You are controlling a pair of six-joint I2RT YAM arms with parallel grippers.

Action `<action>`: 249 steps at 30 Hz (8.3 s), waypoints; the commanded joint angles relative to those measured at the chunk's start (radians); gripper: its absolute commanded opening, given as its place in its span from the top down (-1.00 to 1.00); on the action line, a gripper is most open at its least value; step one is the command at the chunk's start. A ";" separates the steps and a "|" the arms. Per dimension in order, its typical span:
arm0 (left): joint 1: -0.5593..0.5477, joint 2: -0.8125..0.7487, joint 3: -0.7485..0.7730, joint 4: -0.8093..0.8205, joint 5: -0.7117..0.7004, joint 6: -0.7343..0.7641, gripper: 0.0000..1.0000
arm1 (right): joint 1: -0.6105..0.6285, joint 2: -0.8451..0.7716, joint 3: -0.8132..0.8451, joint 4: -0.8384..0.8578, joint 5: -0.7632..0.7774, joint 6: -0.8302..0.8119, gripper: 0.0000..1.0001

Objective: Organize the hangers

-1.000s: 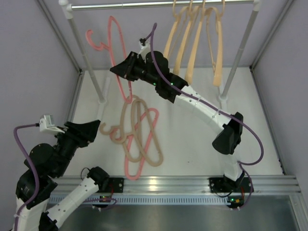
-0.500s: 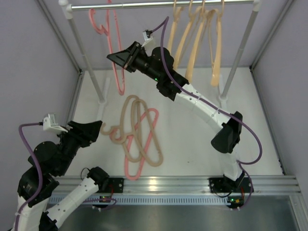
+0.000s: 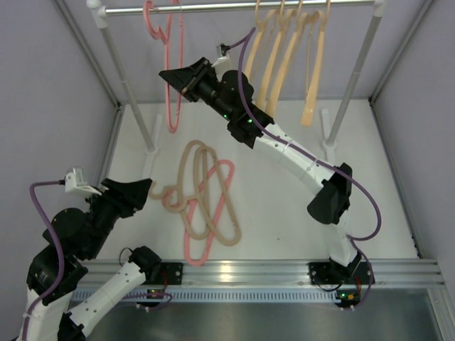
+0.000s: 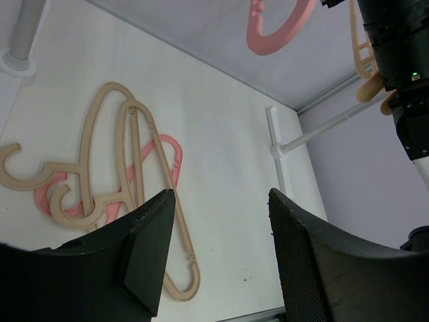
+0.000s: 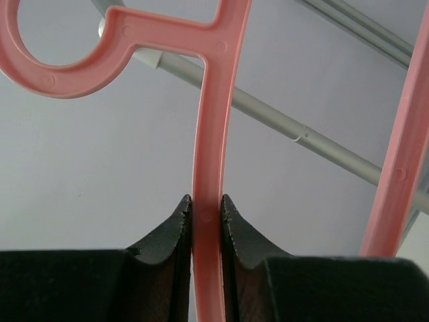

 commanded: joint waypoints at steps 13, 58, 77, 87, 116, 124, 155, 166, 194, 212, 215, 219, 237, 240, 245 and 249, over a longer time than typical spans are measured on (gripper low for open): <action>-0.001 -0.025 -0.018 -0.014 0.017 0.006 -0.25 | 0.011 0.023 0.094 0.068 0.161 0.051 1.00; -0.001 -0.045 -0.025 -0.022 0.020 -0.008 -0.26 | 0.071 -0.013 0.026 -0.019 0.275 -0.010 0.74; 0.000 -0.027 -0.048 -0.020 -0.007 -0.049 -0.28 | 0.223 -0.187 -0.125 -0.168 0.525 -0.332 -0.11; -0.001 0.047 -0.175 0.017 -0.074 -0.152 -0.35 | 0.302 -0.321 -0.299 -0.246 0.654 -0.432 -0.28; -0.001 0.501 -0.708 0.653 0.123 -0.304 -0.18 | 0.451 -0.936 -1.196 -0.231 0.892 -0.358 -0.38; -0.001 0.592 -0.746 0.738 0.118 -0.318 -0.17 | 0.450 -0.991 -1.280 -0.243 0.904 -0.329 -0.39; -0.001 0.743 -0.857 0.983 0.126 -0.324 0.26 | 0.451 -1.030 -1.337 -0.251 0.936 -0.311 -0.41; -0.001 0.665 -0.857 0.949 0.121 -0.295 0.58 | 0.450 -1.036 -1.346 -0.253 0.938 -0.297 -0.40; -0.001 0.408 -0.682 0.643 0.127 -0.165 1.00 | 0.450 -1.053 -1.366 -0.279 0.958 -0.278 -0.38; -0.056 0.427 -0.318 0.339 0.192 0.102 1.00 | 0.450 -1.146 -1.380 -0.381 1.017 -0.245 -0.36; -0.085 0.447 -0.283 0.319 0.207 0.135 1.00 | 0.451 -1.175 -1.388 -0.404 1.031 -0.237 -0.36; -0.156 0.505 -0.249 0.300 0.209 0.152 1.00 | 0.450 -1.205 -1.392 -0.438 1.048 -0.222 -0.36; -0.382 0.696 0.063 0.115 -0.119 0.188 1.00 | 0.451 -1.289 -1.420 -0.481 1.085 -0.214 -0.36; -0.388 0.731 0.123 0.069 -0.211 0.194 1.00 | 0.451 -1.295 -1.420 -0.483 1.088 -0.216 -0.36; -0.391 0.783 0.260 0.006 -0.308 0.246 1.00 | 0.451 -1.297 -1.409 -0.483 1.085 -0.228 -0.37; -0.391 0.834 0.369 -0.012 -0.366 0.293 1.00 | 0.451 -1.294 -1.405 -0.483 1.085 -0.232 -0.38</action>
